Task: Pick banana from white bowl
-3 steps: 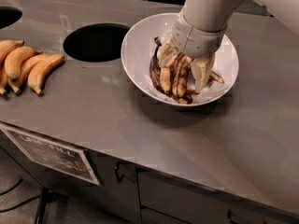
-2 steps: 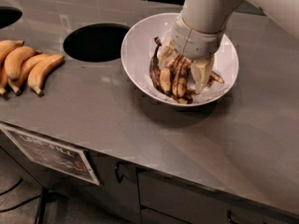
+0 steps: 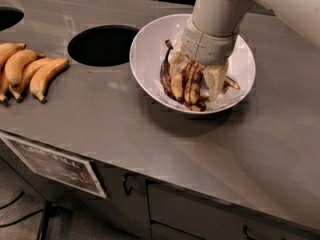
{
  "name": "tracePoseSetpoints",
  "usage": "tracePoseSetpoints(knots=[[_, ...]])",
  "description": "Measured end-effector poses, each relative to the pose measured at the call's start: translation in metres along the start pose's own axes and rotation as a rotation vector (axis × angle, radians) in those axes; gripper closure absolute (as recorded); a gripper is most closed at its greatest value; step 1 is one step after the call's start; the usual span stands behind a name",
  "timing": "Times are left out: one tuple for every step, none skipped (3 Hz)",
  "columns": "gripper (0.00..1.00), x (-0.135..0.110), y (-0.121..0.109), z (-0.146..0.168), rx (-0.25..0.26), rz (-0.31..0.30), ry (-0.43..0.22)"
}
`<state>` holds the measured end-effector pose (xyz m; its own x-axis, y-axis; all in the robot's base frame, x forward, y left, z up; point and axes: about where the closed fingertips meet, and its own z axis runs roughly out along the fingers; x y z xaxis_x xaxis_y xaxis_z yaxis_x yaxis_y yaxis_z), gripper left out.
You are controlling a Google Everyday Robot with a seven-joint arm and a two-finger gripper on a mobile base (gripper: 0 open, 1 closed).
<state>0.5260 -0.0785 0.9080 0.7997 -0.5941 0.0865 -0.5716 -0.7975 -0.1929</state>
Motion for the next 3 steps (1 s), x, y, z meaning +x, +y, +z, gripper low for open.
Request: tracePoseSetpoints(knots=[[0.42, 0.0005, 0.0002, 0.0006, -0.009, -0.003, 0.001], [0.42, 0.0022, 0.0013, -0.0012, -0.040, -0.013, 0.017], [0.42, 0.0059, 0.0015, -0.0046, -0.070, -0.023, 0.037]])
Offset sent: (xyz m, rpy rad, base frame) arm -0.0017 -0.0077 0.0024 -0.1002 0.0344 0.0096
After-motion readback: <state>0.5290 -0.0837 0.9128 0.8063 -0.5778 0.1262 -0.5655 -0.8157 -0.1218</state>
